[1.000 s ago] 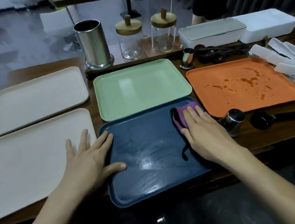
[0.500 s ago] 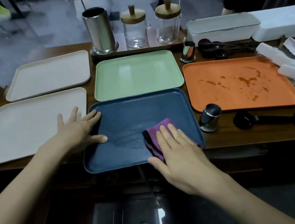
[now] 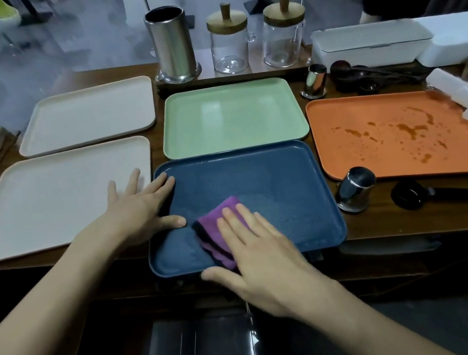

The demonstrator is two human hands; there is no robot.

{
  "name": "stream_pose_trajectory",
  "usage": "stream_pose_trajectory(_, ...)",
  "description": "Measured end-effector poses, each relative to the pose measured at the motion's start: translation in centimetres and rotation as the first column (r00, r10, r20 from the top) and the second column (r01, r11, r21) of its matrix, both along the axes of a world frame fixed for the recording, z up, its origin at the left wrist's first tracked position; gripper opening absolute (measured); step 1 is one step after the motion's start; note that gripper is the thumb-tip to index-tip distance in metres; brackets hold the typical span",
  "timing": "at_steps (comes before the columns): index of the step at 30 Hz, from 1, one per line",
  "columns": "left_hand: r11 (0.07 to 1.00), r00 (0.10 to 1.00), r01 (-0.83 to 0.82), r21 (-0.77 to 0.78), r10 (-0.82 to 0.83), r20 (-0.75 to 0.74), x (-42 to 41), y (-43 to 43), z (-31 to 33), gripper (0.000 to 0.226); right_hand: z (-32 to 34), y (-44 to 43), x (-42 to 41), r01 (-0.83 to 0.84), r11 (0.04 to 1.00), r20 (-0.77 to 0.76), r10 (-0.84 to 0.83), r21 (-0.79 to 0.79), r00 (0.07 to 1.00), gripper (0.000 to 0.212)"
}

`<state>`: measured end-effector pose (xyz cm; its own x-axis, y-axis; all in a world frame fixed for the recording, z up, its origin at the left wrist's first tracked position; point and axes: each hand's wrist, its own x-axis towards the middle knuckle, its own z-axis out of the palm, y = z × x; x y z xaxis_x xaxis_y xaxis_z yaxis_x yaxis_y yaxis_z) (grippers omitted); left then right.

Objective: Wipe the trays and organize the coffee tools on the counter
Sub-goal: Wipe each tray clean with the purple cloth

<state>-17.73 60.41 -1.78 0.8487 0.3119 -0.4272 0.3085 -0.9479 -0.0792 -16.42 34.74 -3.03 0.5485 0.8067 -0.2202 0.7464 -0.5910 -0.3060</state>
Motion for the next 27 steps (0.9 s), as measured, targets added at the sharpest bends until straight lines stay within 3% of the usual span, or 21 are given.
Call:
stream_pose_trajectory(5, 0.999, 1.000, -0.006, -0.035, 0.007, 0.022, -0.1, 0.1, -0.2, 0.099, 0.7, -6.4, 3.0, 0.125, 0.983, 0.089, -0.114, -0.133, 0.990, 0.106)
stream_pose_trajectory(10, 0.999, 0.998, 0.027, -0.021, -0.025, 0.054, -0.7, 0.1, -0.2, 0.111, 0.8, -7.8, 4.1, 0.078, 0.982, 0.108, -0.060, -0.171, 0.992, 0.112)
stream_pose_trajectory(12, 1.000, 0.985, 0.016, 0.009, -0.018, 0.171, -2.1, -0.4, -0.4, 0.115, 0.9, -7.9, 4.3, 0.053, 0.982, 0.103, -0.034, -0.183, 0.994, 0.115)
stream_pose_trajectory(15, 1.000, 0.906, -0.019, -0.018, 0.025, 0.423, -5.7, -2.1, -1.4, 0.102, 1.0, -7.9, 4.4, 0.042, 0.981, 0.084, -0.027, -0.187, 0.996, 0.112)
stream_pose_trajectory(20, 0.970, 0.640, -0.129, -0.206, 0.240, 0.730, -12.3, -6.4, -3.7, 0.073, 1.1, -7.4, 4.1, 0.049, 0.976, 0.083, -0.032, -0.212, 0.996, 0.109)
stream_pose_trajectory(22, 0.950, 0.604, -0.170, -0.262, 0.311, 0.734, -13.3, -7.4, -4.2, 0.074, 1.3, -7.1, 4.0, 0.050, 0.975, 0.081, -0.033, -0.216, 0.996, 0.112)
stream_pose_trajectory(27, 0.878, 0.627, -0.234, -0.417, 0.464, 0.626, -13.5, -6.9, -4.8, 0.090, 1.4, -5.5, 3.5, -0.003, 0.979, 0.065, 0.016, -0.202, 0.998, 0.119)
